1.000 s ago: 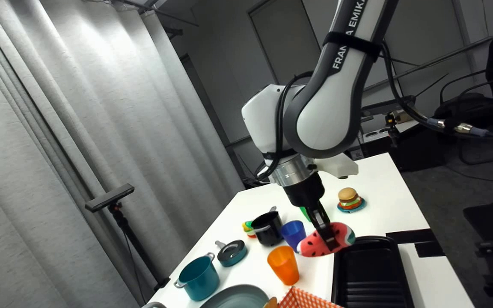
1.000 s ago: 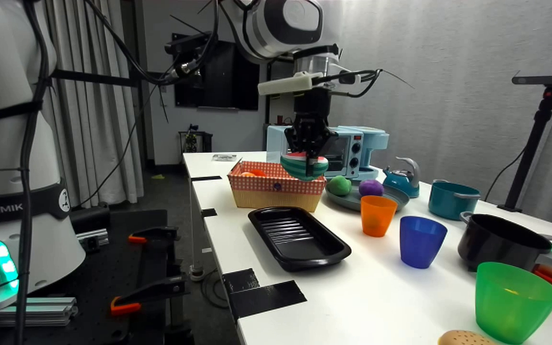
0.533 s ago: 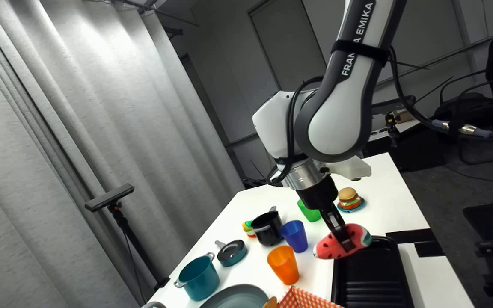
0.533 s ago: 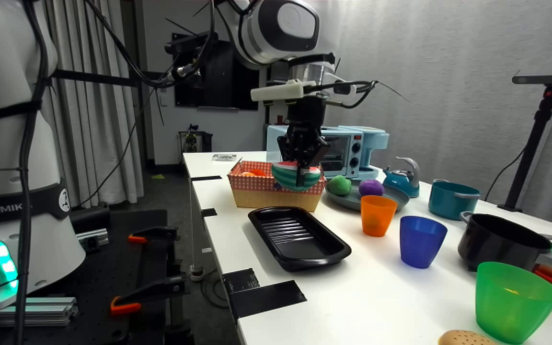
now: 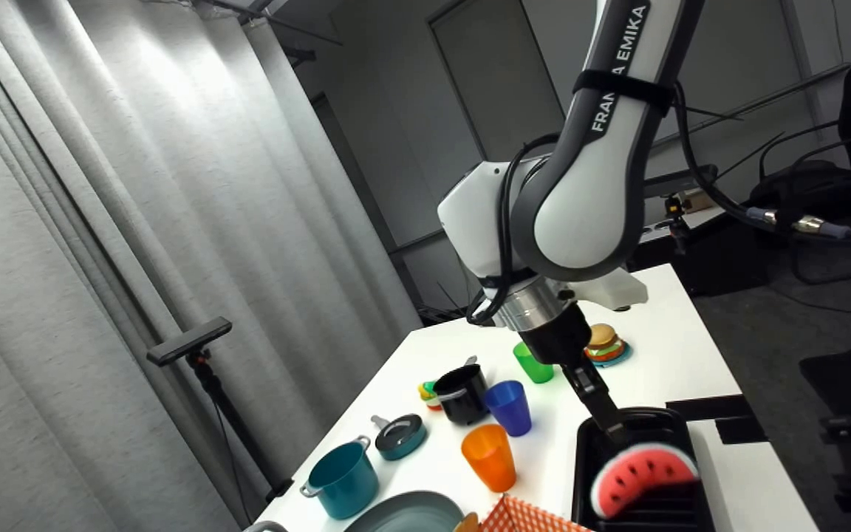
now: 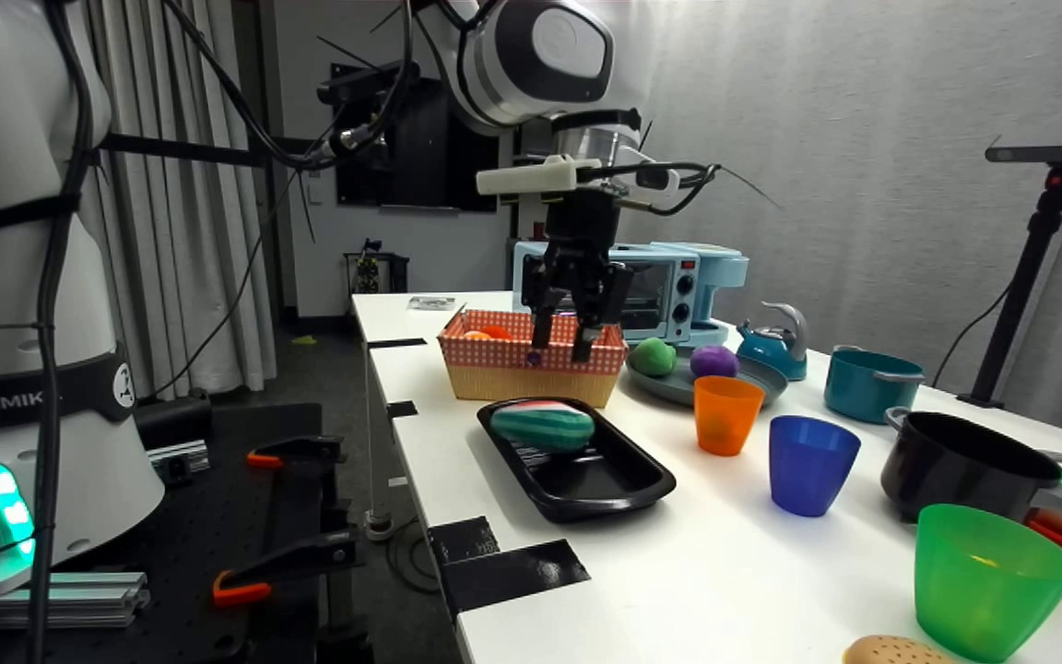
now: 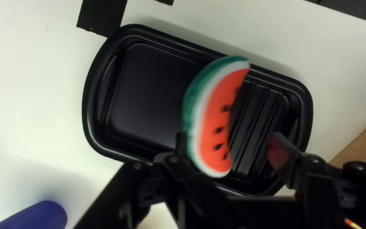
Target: Move the watermelon and the banana plush toys from the box to the oven tray
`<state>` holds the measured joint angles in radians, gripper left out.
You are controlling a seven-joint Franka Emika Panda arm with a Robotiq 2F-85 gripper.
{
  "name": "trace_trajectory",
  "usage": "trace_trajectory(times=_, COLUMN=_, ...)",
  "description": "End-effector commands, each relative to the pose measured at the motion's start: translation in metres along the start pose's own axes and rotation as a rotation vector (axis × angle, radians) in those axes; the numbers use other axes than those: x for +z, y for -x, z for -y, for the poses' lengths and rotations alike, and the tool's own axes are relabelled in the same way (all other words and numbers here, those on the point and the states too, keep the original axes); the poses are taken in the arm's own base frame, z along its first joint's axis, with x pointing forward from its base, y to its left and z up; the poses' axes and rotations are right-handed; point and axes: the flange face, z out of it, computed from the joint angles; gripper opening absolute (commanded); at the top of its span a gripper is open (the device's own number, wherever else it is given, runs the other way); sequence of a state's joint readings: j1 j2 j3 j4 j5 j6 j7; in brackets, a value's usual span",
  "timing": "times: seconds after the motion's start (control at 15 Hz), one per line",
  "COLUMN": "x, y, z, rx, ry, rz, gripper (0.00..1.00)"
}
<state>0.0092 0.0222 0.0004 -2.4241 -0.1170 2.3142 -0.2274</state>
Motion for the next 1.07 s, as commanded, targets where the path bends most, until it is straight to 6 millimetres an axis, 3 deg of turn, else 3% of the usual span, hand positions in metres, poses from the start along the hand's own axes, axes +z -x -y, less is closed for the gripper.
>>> trace_trajectory(times=0.0, x=-0.008, y=0.006, z=0.003, rx=-0.004, ry=0.013, rz=0.013, gripper=0.98)
trace_trajectory(times=0.4, x=-0.014, y=-0.003, z=0.011, rx=-0.033, ry=0.021, rz=0.006, gripper=1.0)
trace_trajectory(times=1.0, x=-0.052, y=-0.039, z=0.065, rx=-0.184, ry=0.069, rz=-0.075, gripper=1.0)
